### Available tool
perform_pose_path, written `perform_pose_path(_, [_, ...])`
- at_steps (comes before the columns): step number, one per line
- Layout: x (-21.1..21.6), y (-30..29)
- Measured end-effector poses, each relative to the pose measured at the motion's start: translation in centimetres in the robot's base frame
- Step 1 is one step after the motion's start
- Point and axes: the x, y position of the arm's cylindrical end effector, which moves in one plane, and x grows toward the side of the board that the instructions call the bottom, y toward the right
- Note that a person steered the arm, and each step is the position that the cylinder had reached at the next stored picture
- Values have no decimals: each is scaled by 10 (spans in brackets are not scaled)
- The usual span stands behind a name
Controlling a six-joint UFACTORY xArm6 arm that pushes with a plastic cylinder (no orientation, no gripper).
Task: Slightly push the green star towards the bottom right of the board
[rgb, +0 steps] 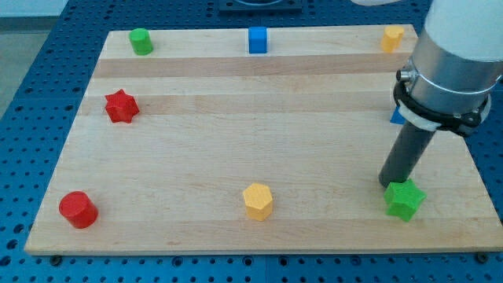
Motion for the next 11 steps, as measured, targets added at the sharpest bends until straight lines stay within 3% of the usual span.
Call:
perform_pose_path(2, [0, -50])
perform_pose_path(5, [41, -56])
perform_pose_path(11, [40, 5])
